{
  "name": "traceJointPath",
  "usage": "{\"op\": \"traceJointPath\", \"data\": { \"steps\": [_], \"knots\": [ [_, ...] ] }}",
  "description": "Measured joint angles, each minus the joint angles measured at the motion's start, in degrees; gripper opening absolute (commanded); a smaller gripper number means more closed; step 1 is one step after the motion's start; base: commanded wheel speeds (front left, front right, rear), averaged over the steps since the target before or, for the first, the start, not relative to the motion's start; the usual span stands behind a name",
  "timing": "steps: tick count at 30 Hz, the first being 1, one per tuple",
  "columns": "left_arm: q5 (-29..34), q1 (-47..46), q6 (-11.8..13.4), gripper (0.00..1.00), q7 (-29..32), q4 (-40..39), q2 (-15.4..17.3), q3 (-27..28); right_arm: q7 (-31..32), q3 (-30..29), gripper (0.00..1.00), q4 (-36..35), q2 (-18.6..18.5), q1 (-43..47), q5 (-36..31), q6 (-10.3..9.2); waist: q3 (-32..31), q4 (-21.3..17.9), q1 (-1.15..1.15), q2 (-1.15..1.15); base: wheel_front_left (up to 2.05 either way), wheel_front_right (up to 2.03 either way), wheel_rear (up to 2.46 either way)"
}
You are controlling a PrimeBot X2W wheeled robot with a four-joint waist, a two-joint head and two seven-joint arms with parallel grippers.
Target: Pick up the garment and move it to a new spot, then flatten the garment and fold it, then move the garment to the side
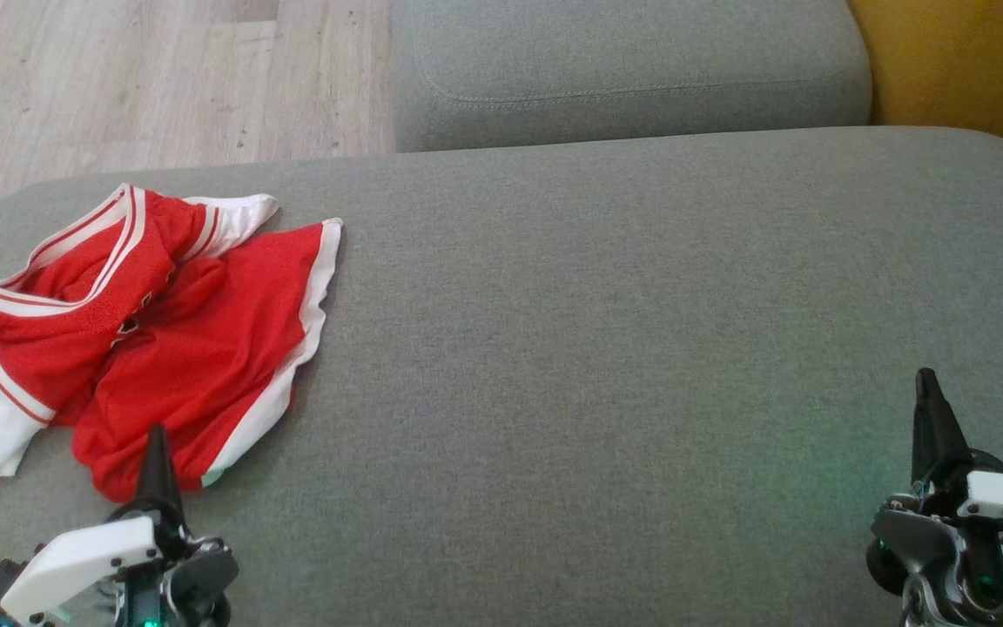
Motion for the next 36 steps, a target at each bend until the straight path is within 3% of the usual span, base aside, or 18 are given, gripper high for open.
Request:
{"op": "traceJointPath", "data": {
  "steps": [3, 4, 17, 36],
  "knots": [
    [0.00, 0.00, 0.00, 0.00, 0.00, 0.00, 0.00, 0.00, 0.00, 0.00, 0.00, 0.00, 0.00, 0.00, 0.00, 0.00, 0.00, 0.00, 0.00, 0.00, 0.00, 0.00, 0.00],
    [-0.02, 0.07, 0.05, 1.00, -0.01, 0.40, 0.00, -0.07, -0.01, 0.03, 1.00, 0.37, 0.02, 0.10, -0.01, -0.01, 0.00, 0.00, 0.00, 0.00, 0.00, 0.00, 0.00],
    [0.37, 2.58, 0.07, 1.00, -1.45, 1.86, -0.26, -1.26, -1.58, 1.41, 1.00, 1.47, 0.12, 2.50, -2.83, -0.05, 0.00, 0.00, 0.00, 0.00, 0.00, 0.00, 0.00],
    [12.34, 2.63, 0.08, 1.00, -4.87, 0.76, -0.26, -3.36, -4.66, 4.20, 1.00, -1.93, 0.09, 2.51, -22.02, -0.05, 0.07, 0.01, 0.00, 0.00, 0.00, 0.00, 0.00]
  ]
}}
